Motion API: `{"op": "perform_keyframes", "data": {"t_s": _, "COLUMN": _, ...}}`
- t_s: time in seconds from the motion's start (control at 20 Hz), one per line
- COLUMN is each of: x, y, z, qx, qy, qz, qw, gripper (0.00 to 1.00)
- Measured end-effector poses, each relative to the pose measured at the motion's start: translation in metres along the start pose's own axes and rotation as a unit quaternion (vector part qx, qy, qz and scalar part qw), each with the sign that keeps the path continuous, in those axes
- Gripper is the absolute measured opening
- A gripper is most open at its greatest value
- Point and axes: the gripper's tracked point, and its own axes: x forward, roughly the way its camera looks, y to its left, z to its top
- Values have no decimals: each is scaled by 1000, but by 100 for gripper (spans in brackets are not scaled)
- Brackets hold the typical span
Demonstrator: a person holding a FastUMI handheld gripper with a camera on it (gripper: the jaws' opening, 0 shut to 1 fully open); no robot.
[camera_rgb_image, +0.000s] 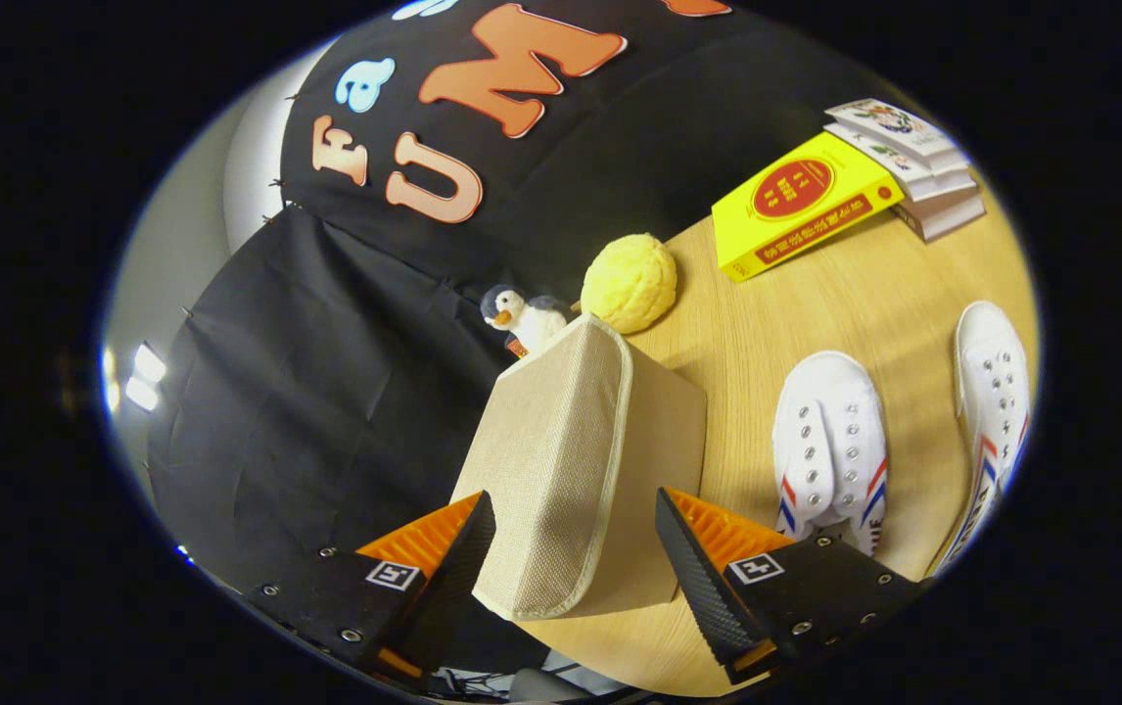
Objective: Open the storage box then place both shoes into the box .Put the left shoe in first, then the right shoe, with the right side of both shoes facing outward in a uniform manner.
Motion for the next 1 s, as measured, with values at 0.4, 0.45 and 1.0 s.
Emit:
{"op": "perform_keyframes", "data": {"t_s": 0.4, "x": 25, "y": 21, "z": -19, "qx": 61, "qy": 44, "qz": 61, "qw": 995, "gripper": 97}}
{"op": "perform_keyframes", "data": {"t_s": 0.45, "x": 24, "y": 21, "z": -17, "qx": 59, "qy": 43, "qz": 57, "qw": 996, "gripper": 95}}
{"op": "perform_keyframes", "data": {"t_s": 1.0, "x": 12, "y": 8, "z": 4, "qx": 63, "qy": 5, "qz": 40, "qw": 997, "gripper": 53}}
